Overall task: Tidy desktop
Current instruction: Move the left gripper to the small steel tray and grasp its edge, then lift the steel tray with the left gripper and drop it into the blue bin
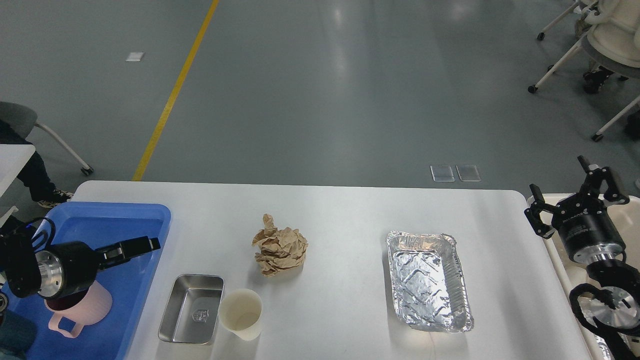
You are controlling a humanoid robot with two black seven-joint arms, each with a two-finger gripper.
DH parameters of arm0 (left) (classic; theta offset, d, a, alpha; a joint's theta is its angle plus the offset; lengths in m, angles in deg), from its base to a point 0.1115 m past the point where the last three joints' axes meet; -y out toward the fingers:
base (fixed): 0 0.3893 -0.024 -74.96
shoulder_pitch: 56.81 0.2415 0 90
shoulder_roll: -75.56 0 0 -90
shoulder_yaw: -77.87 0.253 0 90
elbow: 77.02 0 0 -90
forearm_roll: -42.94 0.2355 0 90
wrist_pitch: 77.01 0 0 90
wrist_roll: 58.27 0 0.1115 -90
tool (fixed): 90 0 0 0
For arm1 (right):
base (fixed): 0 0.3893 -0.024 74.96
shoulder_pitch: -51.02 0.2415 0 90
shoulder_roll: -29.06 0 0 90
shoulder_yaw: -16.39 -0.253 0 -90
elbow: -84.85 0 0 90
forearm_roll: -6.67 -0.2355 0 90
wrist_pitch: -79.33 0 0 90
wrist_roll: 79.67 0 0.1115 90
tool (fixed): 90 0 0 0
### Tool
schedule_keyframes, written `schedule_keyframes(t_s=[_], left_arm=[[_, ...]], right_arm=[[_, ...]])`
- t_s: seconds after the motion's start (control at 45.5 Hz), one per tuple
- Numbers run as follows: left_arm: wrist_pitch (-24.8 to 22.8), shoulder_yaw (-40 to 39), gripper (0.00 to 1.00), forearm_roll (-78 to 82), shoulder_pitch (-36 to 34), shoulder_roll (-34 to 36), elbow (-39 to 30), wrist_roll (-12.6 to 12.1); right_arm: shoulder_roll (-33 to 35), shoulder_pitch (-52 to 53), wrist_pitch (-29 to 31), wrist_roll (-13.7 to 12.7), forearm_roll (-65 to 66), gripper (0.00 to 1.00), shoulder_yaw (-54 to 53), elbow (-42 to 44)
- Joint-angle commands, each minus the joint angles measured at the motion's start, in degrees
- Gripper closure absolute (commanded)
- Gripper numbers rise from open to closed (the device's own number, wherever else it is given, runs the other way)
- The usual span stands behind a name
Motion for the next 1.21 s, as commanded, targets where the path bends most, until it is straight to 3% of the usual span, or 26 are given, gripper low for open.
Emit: schedule_keyframes(t_s=[0.0, 0.79, 0.966, 1.186], left_arm=[[-0.2, 2.5, 0.16, 5.0, 0.5, -3.3, 1.4, 0.0], [1.6, 6.7, 0.20, 15.9, 3.2, -13.8, 10.8, -0.7], [2.0, 6.7, 0.42, 19.3, 4.1, -15.3, 12.0, -0.8], [2.0, 6.5, 0.88, 19.9, 4.3, -15.8, 12.6, -0.8]], right_arm=[[0.0, 0.1, -0.1, 0.0, 0.0, 0.00, 0.0, 0.0], [0.2, 0.0, -0.1, 0.0, 0.0, 0.00, -0.1, 0.1], [0.3, 0.0, -0.1, 0.0, 0.0, 0.00, -0.1, 0.1], [0.1, 0.1, -0.3, 0.0, 0.0, 0.00, -0.1, 0.2]])
